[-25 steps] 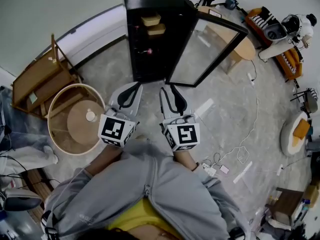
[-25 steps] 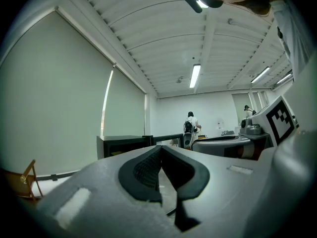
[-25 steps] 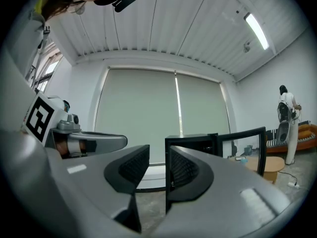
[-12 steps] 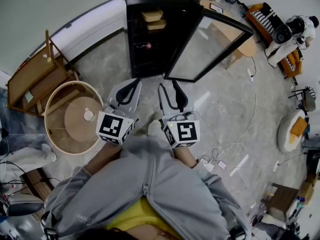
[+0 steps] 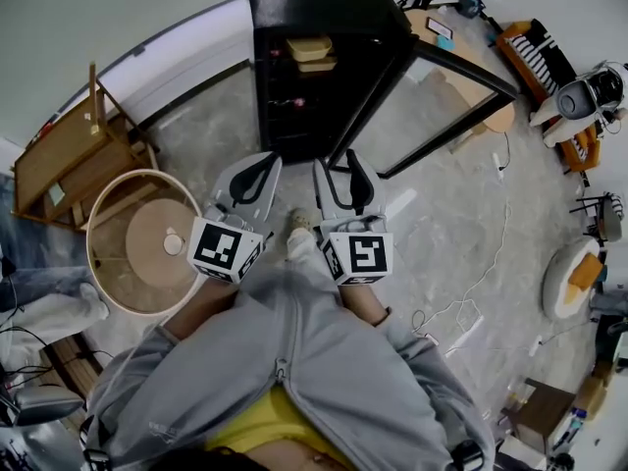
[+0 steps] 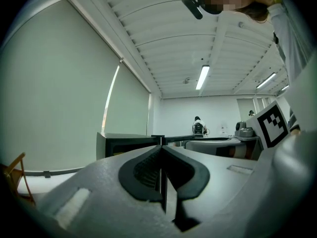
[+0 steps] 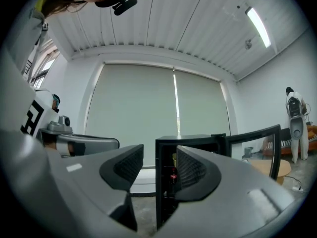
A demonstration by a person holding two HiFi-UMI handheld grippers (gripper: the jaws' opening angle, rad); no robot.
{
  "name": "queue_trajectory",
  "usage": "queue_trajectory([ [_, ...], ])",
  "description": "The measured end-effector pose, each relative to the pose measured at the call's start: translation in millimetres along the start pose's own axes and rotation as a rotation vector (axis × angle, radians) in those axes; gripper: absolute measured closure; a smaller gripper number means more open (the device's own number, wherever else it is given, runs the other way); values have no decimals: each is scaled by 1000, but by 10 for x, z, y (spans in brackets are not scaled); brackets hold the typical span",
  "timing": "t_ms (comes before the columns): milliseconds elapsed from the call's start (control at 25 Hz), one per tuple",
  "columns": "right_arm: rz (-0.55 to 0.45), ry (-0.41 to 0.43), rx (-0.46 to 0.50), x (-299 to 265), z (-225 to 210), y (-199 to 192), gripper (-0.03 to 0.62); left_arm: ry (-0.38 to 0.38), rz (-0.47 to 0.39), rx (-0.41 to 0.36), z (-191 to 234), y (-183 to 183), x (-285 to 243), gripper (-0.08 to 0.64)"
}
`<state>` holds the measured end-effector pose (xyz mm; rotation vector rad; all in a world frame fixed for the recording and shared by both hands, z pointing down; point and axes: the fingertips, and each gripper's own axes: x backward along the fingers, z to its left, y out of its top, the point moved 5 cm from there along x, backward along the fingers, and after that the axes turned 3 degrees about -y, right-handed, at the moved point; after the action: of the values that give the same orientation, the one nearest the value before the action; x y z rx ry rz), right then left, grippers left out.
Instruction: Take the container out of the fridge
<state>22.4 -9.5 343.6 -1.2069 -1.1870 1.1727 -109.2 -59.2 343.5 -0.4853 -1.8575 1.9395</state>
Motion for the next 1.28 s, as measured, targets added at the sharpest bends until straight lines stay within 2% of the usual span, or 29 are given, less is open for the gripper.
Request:
queue_trajectory([
  [400, 34, 60, -3, -1052, -572, -56, 376, 26, -8, 15, 497, 93, -947, 555],
  [760, 83, 143, 0, -1951, -1012, -294, 332, 95, 6, 28, 959, -73, -1724, 554],
  [1040, 103, 201, -6, -2380, -1227, -505, 314, 151, 12, 21, 1154, -197, -2096, 555],
  [1280, 121, 216, -11, -2568, -1271, -667, 304, 173, 36, -1, 1244, -260, -2212, 555],
])
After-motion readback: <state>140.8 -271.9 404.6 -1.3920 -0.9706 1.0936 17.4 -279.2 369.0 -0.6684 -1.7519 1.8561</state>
